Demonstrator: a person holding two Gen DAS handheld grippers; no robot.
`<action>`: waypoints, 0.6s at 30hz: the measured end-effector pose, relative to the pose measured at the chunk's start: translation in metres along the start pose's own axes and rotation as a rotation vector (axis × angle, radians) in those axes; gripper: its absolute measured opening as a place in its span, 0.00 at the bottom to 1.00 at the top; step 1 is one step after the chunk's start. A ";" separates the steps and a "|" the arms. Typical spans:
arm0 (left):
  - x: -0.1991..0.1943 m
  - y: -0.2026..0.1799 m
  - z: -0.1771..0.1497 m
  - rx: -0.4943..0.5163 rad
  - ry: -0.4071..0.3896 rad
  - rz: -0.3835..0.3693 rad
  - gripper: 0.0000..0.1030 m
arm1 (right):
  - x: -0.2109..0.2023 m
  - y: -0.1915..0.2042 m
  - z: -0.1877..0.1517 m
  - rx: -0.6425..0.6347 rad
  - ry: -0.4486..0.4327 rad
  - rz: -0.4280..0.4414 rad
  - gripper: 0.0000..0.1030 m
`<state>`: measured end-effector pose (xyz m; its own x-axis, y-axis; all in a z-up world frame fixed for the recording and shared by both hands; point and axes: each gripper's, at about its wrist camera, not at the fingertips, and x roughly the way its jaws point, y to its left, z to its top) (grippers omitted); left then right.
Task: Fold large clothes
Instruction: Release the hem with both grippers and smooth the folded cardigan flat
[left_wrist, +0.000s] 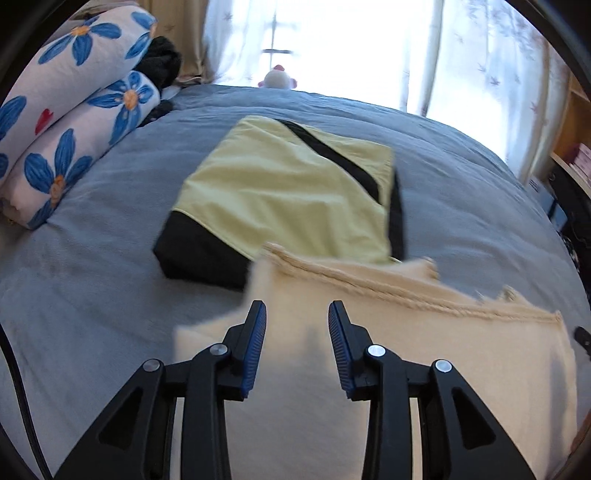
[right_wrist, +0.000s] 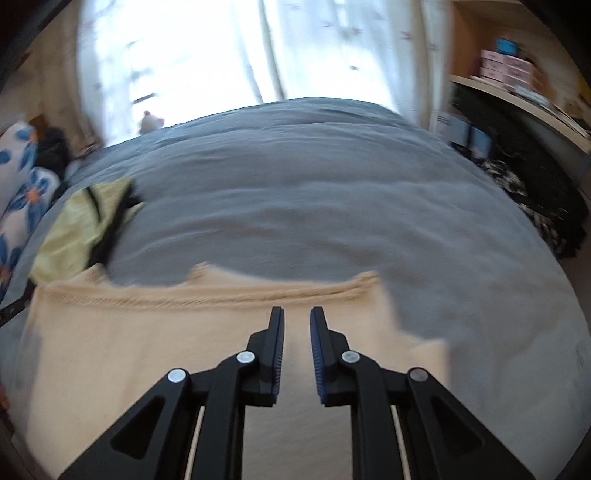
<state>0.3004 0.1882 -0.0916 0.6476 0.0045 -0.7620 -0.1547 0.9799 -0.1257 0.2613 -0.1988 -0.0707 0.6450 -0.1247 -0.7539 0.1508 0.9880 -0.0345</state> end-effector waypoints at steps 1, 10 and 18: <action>-0.001 -0.007 -0.005 -0.002 0.014 -0.022 0.32 | 0.002 0.011 -0.003 -0.009 0.016 0.030 0.14; 0.025 -0.015 -0.047 0.090 0.072 0.038 0.33 | 0.037 -0.001 -0.036 -0.032 0.055 -0.164 0.14; 0.013 0.038 -0.048 -0.002 0.096 0.034 0.34 | 0.013 -0.091 -0.053 0.088 0.077 -0.176 0.00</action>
<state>0.2673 0.2158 -0.1364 0.5678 0.0185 -0.8230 -0.1771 0.9791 -0.1002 0.2160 -0.2855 -0.1121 0.5446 -0.2841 -0.7891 0.3231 0.9393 -0.1151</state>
